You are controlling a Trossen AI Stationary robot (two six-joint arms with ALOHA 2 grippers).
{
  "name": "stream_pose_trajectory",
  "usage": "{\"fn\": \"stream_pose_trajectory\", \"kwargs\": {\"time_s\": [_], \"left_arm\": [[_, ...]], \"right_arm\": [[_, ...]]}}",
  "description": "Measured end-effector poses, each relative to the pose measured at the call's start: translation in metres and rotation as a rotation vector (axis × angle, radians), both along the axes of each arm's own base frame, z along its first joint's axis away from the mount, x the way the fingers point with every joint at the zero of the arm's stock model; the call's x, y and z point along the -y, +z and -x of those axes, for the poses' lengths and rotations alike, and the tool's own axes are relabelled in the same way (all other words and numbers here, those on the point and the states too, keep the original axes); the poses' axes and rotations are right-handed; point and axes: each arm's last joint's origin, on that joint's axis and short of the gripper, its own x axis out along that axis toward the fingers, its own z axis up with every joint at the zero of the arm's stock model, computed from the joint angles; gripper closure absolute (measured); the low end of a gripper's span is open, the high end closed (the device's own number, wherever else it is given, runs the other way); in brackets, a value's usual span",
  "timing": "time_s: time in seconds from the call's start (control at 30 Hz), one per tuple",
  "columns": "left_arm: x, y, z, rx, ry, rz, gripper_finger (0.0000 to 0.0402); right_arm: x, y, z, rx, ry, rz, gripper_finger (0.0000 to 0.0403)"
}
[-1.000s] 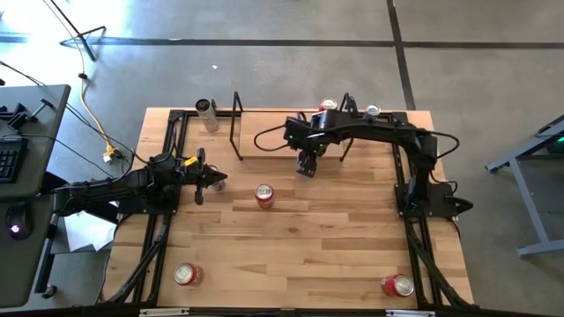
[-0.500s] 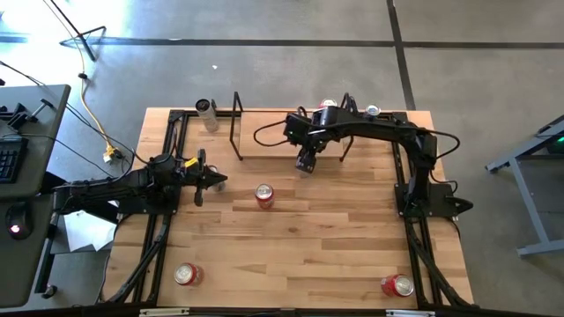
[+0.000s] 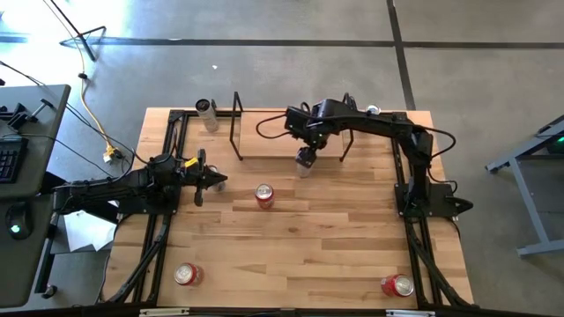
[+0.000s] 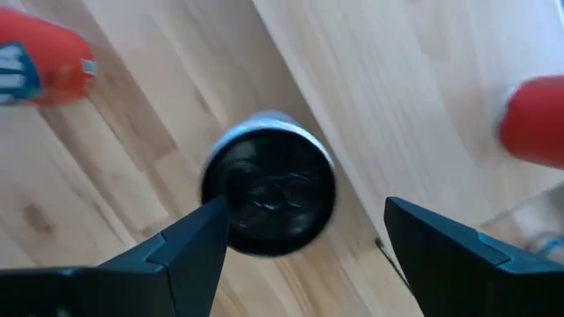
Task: Place canned beverage on shelf
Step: Put the bottom white-yellow soda can on the shelf
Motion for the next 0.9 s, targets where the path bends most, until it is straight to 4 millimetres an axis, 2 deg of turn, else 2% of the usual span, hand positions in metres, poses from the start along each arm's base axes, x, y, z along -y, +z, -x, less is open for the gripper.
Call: {"fn": "stream_pose_trajectory", "kwargs": {"time_s": [0.57,0.9], "left_arm": [[0.0,0.0,0.0,0.0,0.0,0.001,0.0401],[0.0,0.0,0.0,-0.001,0.0,0.001,0.0401]], "right_arm": [[0.0,-0.001,-0.004,0.036,0.01,-0.04,0.0116],[0.003,-0.028,-0.016,-0.035,0.055,-0.055,0.0116]]}}
